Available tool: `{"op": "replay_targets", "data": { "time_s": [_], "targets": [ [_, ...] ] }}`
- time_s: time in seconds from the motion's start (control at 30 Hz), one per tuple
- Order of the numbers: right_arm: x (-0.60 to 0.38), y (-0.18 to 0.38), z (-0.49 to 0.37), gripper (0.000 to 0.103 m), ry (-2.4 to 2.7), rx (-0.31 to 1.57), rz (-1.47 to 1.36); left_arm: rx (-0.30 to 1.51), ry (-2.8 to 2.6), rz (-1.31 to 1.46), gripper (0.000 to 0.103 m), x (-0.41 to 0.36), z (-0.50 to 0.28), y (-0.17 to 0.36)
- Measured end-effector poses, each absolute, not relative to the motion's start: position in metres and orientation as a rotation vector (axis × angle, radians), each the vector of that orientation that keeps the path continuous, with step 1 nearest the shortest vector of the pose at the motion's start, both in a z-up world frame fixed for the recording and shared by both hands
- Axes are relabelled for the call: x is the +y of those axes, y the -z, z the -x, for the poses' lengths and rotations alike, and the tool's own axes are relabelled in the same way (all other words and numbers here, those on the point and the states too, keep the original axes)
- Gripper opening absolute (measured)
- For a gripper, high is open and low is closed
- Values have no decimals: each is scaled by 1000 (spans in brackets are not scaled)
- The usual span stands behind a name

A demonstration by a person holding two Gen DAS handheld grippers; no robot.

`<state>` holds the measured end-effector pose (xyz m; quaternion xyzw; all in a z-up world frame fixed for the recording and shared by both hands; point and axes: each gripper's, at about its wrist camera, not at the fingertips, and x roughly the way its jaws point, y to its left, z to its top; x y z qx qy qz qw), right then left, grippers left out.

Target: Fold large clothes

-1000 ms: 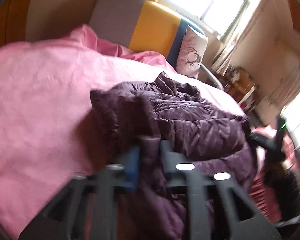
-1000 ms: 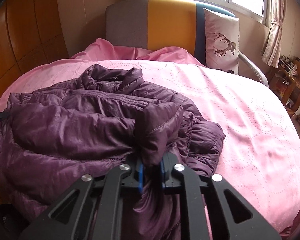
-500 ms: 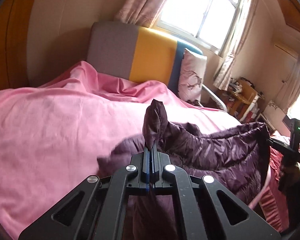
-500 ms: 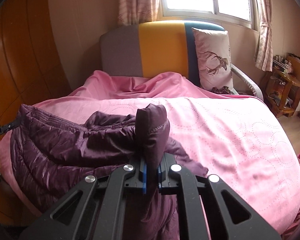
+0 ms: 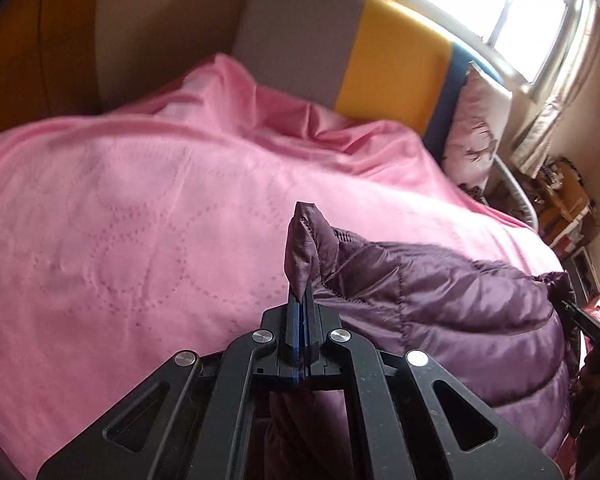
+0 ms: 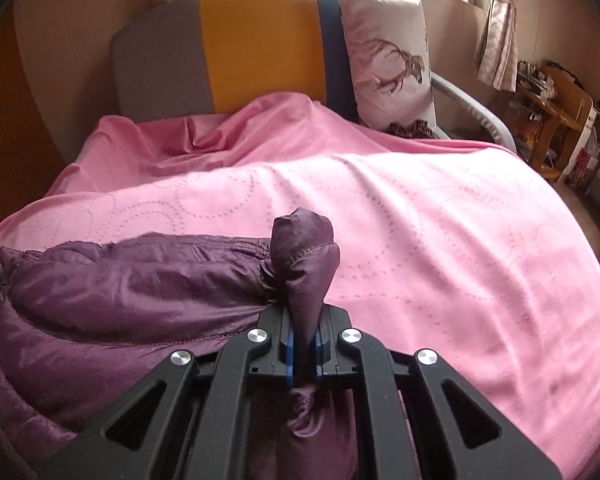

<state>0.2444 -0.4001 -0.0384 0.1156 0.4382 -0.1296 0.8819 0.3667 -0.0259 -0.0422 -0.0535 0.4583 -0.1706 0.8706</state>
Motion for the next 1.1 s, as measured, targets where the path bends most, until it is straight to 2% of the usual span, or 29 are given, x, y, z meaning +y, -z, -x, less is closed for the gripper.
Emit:
{"op": "replay_targets", "data": {
  "time_s": [0.23, 0.33, 0.4, 0.47, 0.53, 0.6, 0.67, 0.73, 0.77, 0.83, 0.97, 1.1],
  "targets": [
    [-394, 84, -263, 16, 316, 996, -205, 1024, 289, 31, 2, -41, -371, 84],
    [-405, 89, -266, 26, 301, 1009, -263, 1023, 249, 34, 5, -36, -371, 76],
    [-413, 87, -262, 34, 299, 1003, -312, 995, 192, 50, 22, -27, -365, 59],
    [-419, 76, -254, 57, 325, 983, -341, 935, 176, 95, 52, -18, -354, 36],
    [-416, 56, -241, 58, 338, 917, -320, 847, 191, 123, 59, -15, -336, 12],
    [-401, 32, -230, 62, 347, 857, -257, 786, 232, 131, 59, -21, -317, -7],
    [-374, 10, -218, 71, 279, 800, -236, 752, 286, 136, 59, -34, -298, -17],
    [-339, -4, -207, 76, 175, 770, -233, 732, 349, 132, 59, -55, -281, -18],
    [-319, -7, -205, 79, 125, 768, -221, 730, 380, 116, 63, -71, -275, -15],
    [-286, -3, -207, 81, 63, 782, -185, 737, 409, 77, 66, -91, -270, -3],
    [-251, 24, -217, 82, 77, 831, -90, 790, 394, 35, 66, -107, -271, 34],
    [-262, 58, -224, 85, 79, 875, -177, 806, 396, 69, 70, -96, -278, 70]
  ]
}}
